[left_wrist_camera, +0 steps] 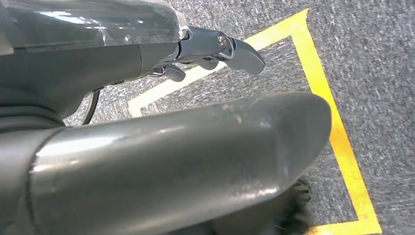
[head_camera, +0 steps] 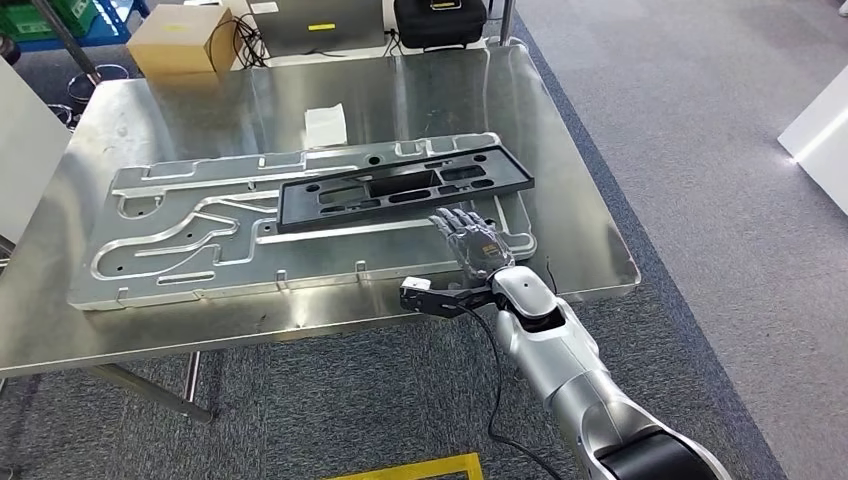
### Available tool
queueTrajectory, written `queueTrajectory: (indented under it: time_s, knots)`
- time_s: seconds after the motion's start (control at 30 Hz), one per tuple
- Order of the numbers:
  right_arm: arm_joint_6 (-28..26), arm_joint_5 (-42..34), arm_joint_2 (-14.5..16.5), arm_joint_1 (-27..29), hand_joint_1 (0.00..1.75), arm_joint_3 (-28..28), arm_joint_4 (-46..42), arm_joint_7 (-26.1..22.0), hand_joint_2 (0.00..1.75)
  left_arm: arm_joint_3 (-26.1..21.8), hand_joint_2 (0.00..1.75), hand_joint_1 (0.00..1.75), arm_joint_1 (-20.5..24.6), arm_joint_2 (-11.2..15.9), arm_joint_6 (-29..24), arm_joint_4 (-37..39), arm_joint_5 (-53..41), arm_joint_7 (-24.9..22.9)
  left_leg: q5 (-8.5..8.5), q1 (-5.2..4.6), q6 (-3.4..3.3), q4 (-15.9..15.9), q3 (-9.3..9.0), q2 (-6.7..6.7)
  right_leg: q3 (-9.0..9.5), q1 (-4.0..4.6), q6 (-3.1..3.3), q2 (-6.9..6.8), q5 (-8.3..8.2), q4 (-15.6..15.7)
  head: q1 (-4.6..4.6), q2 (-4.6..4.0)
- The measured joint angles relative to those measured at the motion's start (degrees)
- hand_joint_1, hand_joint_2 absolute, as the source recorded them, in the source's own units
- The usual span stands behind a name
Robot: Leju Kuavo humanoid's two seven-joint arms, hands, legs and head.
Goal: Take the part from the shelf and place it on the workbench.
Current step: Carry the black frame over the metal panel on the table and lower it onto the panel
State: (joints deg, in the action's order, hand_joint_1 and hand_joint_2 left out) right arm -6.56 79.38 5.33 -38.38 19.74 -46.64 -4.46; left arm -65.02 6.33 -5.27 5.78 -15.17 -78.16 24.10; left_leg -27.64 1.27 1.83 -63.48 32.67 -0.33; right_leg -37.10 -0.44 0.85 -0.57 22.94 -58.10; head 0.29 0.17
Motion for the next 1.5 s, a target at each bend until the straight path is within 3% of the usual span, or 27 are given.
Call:
queueTrajectory:
  time_s: [0.07, 0.17, 0.23, 0.3, 0.33, 0.37, 0.4, 0.43, 0.47, 0.53, 0.6, 0.67, 0.7, 0.77, 0.83, 0.87, 0.9, 0.97, 1.03, 1.07, 1.13, 1.2, 1.27, 1.33, 1.37, 1.43, 1.5]
  knots:
    - [0.0, 0.0, 0.0, 0.0, 0.00, 0.0, -0.2, 0.0, 1.75, 0.0, 0.00, 0.00, 0.0, 0.0, 0.0, 0.0, 0.0, 0.0, -1.11, -0.25, -0.58, 4.3, -2.65, -0.11, -0.68, 0.10, -0.67, -0.02, -0.56, -0.6, -0.01, 0.00]
    - [0.0, 0.0, -0.1, 0.1, 0.00, 0.0, -0.3, 0.0, 1.75, 0.0, 0.00, 0.00, 0.0, 0.0, 0.0, 0.0, 0.0, 0.0, -0.28, -0.30, -1.96, 4.8, -2.09, 0.03, -1.21, 0.01, -1.82, 0.14, -0.80, -0.9, -0.14, -0.01]
    - [0.0, 0.0, -0.1, 0.1, 0.00, 0.0, -0.3, 0.0, 1.75, 0.0, 0.00, 0.00, 0.0, -0.1, 0.0, 0.0, 0.0, 0.0, 0.92, -0.12, -3.01, 5.0, -0.99, 0.27, -2.68, -0.20, -2.41, 0.35, 2.74, -4.0, 0.14, -0.01]
    - [0.0, 0.0, -0.2, 0.2, 0.00, 0.0, -0.3, 0.0, 1.75, 0.0, 0.00, 0.00, 0.1, 0.0, 0.0, 0.0, 0.1, 0.0, 2.03, -0.22, -3.50, 4.9, 0.47, 0.40, -4.97, -0.31, -2.81, 0.43, 8.04, -11.2, 0.39, 0.00]
    - [0.0, 0.0, -0.2, 0.4, 0.00, 0.0, -0.3, 0.0, 1.75, 0.0, 0.00, 0.00, 0.1, 0.0, 0.0, 0.0, 0.1, 0.0, 2.58, -0.27, -3.53, 4.9, 1.22, 0.43, -5.71, -0.34, -2.95, 0.44, 9.62, -14.6, 0.39, 0.01]
    - [0.0, 0.0, -0.3, 0.5, 0.00, 0.0, -0.2, -0.1, 1.75, 0.0, 0.00, 0.00, 0.0, 0.0, 0.0, 0.0, 0.1, 0.0, 3.09, -0.30, -3.49, 4.9, 1.93, 0.44, -5.68, -0.35, -2.99, 0.44, 9.93, -16.6, 0.40, 0.00]
    - [0.0, 0.0, -0.3, 0.7, 0.00, 0.0, -0.2, -0.1, 1.75, 0.0, 0.00, 0.00, 0.0, 0.1, 0.0, 0.0, 0.1, 0.0, 3.57, -0.33, -3.41, 4.8, 2.58, 0.42, -4.64, -0.34, -2.92, 0.44, 9.14, -16.5, 0.41, -0.01]
    - [0.0, 0.0, -0.3, 0.7, 0.00, 0.0, -0.2, -0.1, 1.75, 0.0, 0.00, 0.00, 0.0, 0.1, 0.0, 0.0, 0.2, 0.0, 4.01, -0.36, -3.29, 4.8, 3.13, 0.40, -2.55, -0.31, -2.72, 0.45, 7.71, -14.3, 0.40, -0.01]
    - [0.0, 0.0, -0.3, 0.7, 0.00, 0.0, -0.2, -0.2, 1.75, 0.0, 0.00, 0.00, 0.0, 0.1, 0.1, 0.0, 0.2, 0.0, 4.42, -0.39, -3.13, 4.8, 3.58, 0.38, 0.39, -0.23, -2.36, 0.51, 6.38, -10.4, 0.41, -0.02]
    - [-0.1, 0.0, -0.3, 0.5, 0.00, 0.0, -0.2, -0.2, 1.75, 0.0, 0.00, 0.00, 0.0, 0.0, 0.1, 0.1, 0.2, 0.0, 5.25, -0.48, -2.59, 4.9, 4.20, 0.37, 5.61, 0.14, -1.56, 0.62, 5.60, -2.4, 0.36, -0.01]
    - [-0.2, 0.1, -0.3, 0.4, 0.00, 0.0, -0.2, -0.3, 1.75, 0.0, 0.00, 0.00, 0.0, -0.1, 0.2, 0.1, 0.2, 0.1, 6.22, -0.35, -1.84, 5.3, 4.45, 0.39, 7.23, 0.60, -1.00, 0.69, 5.67, 1.0, 0.40, 0.00]
    - [-0.3, 0.1, -0.3, 0.5, 0.00, 0.0, -0.2, -0.4, 1.75, -0.1, 0.00, 0.00, -0.1, -0.1, 0.2, 0.1, 0.2, 0.1, 6.60, -0.26, -1.11, 5.8, 4.64, 0.29, 6.92, 0.57, -0.42, 0.51, 4.50, 1.8, 0.43, 0.00]
    - [-0.3, 0.1, -0.3, 0.5, 0.00, 0.0, -0.2, -0.4, 1.75, -0.1, 0.00, 0.00, -0.1, 0.0, 0.2, 0.1, 0.2, 0.0, 5.60, -0.28, -0.86, 5.2, 4.99, 0.25, 6.68, 0.41, -0.03, 0.37, 3.88, 2.3, 0.40, 0.01]
    - [-0.4, 0.1, -0.3, 0.6, 0.00, 0.0, -0.2, -0.4, 1.75, -0.1, 0.00, 0.00, -0.1, 0.0, 0.1, 0.1, 0.3, 0.0, 0.71, -0.21, -0.56, 0.1, 6.61, 0.22, 5.78, 0.14, 0.54, 0.08, 2.73, 2.7, 0.24, 0.01]
    - [-0.4, 0.1, -0.3, 0.9, 0.00, 0.0, -0.1, -0.4, 1.75, -0.1, 0.00, 0.00, -0.2, 0.0, 0.1, 0.1, 0.5, 0.0, -3.93, -0.12, -0.18, -7.8, 8.50, 0.24, 4.30, 0.17, 0.79, -0.07, 1.94, 2.2, 0.14, 0.00]
    - [-0.5, 0.1, -0.3, 1.1, 0.00, 0.0, -0.1, -0.4, 1.75, -0.1, 0.00, 0.00, -0.2, 0.0, 0.1, 0.1, 0.5, 0.0, -4.57, -0.07, 0.04, -10.5, 8.74, 0.24, 3.50, 0.17, 0.74, -0.14, 1.61, 1.8, 0.17, -0.01]
    - [-0.6, 0.1, -0.3, 1.4, 0.00, 0.0, -0.1, -0.4, 1.75, -0.1, 0.00, 0.00, -0.2, 0.0, 0.1, 0.1, 0.6, 0.0, -4.02, -0.01, 0.24, -11.2, 8.13, 0.25, 2.67, 0.13, 0.63, -0.18, 1.32, 1.4, 0.15, -0.01]
    - [-0.8, 0.0, -0.3, 1.7, 0.00, 0.0, -0.1, -0.4, 1.75, -0.1, 0.00, 0.00, -0.2, 0.1, 0.2, 0.1, 0.7, 0.0, -1.24, 0.23, 0.58, -6.6, 4.11, 0.26, 0.96, -0.08, 0.24, -0.19, 0.88, 0.2, 0.14, -0.02]
    - [-1.1, 0.0, -0.3, 1.9, 0.00, 0.0, -0.1, -0.4, 1.75, -0.1, 0.00, 0.00, -0.1, 0.1, 0.2, 0.1, 0.8, 0.0, -0.75, 0.21, 0.59, 0.5, -0.61, 0.14, -0.58, -0.06, -0.32, -0.14, 0.48, -1.0, 0.10, 0.00]
    - [-1.3, -0.2, -0.3, 2.0, 0.00, 0.0, -0.2, -0.5, 1.75, -0.1, 0.00, 0.00, -0.1, 0.1, 0.2, 0.1, 0.8, 0.0, -1.16, 0.13, 0.38, 2.6, -1.82, 0.06, -1.04, 0.01, -0.63, -0.11, 0.19, -1.5, 0.10, -0.01]
    - [-1.9, -0.9, -0.3, 2.8, 0.00, 0.0, -0.5, -0.6, 1.75, -0.2, 0.00, 0.00, -0.2, 0.1, 0.2, 0.1, 1.1, 0.1, -1.29, -0.13, -0.43, 3.5, -1.88, -0.06, -1.36, 0.15, -1.33, -0.07, -0.61, -1.6, 0.08, 0.00]
    - [-2.8, -2.5, -0.3, 4.6, 0.00, -0.4, -1.8, -1.2, 0.87, -0.4, 0.00, 0.00, -0.4, 0.0, 0.2, 0.1, 1.7, 0.3, -0.40, 0.01, -1.48, 3.7, -1.31, 0.12, -1.70, 0.05, -2.06, 0.03, 0.27, -2.1, 0.07, 0.00]
    - [-3.6, -4.5, -0.3, 7.6, 0.00, -1.2, -4.5, -1.9, 0.00, -0.8, 0.00, 0.00, -0.5, -0.1, 0.1, 0.2, 2.5, 0.7, 0.74, 0.16, -2.65, 3.9, -0.29, 0.30, -2.89, -0.19, -2.64, 0.22, 4.91, -6.0, 0.28, -0.01]
    - [-4.3, -6.3, -0.3, 11.4, 0.00, -2.2, -8.3, -2.7, 0.00, -1.2, 0.00, 0.00, -0.8, -0.1, 0.0, 0.2, 3.4, 1.0, 1.84, 0.01, -3.16, 3.9, 1.14, 0.31, -4.45, -0.30, -2.98, 0.33, 10.12, -13.1, 0.46, -0.01]
    - [-4.6, -7.2, -0.2, 14.0, 0.00, -2.8, -10.5, -3.0, 0.00, -1.5, 0.00, 0.00, -1.1, -0.1, 0.0, 0.2, 3.8, 1.1, 2.41, -0.05, -3.18, 3.9, 1.90, 0.29, -4.68, -0.31, -3.06, 0.34, 11.06, -16.0, 0.47, -0.01]
    - [-5.4, -9.4, 0.3, 19.9, 0.00, -4.7, -15.9, -4.2, 0.00, -2.4, 0.00, 0.00, -1.6, -0.4, 0.0, 0.1, 4.8, 1.1, 3.54, -0.16, -3.08, 3.8, 3.44, 0.21, -2.82, -0.30, -2.94, 0.36, 9.24, -17.1, 0.48, -0.01]
    - [-6.0, -11.6, 1.0, 25.3, 0.00, -7.2, -21.1, -5.4, 0.00, -3.3, 0.00, 0.00, -2.1, -0.9, -0.1, 0.1, 5.5, 1.1, 4.60, -0.26, -2.75, 3.8, 4.72, 0.08, 2.72, -0.20, -2.34, 0.37, 6.88, -10.9, 0.48, -0.01]
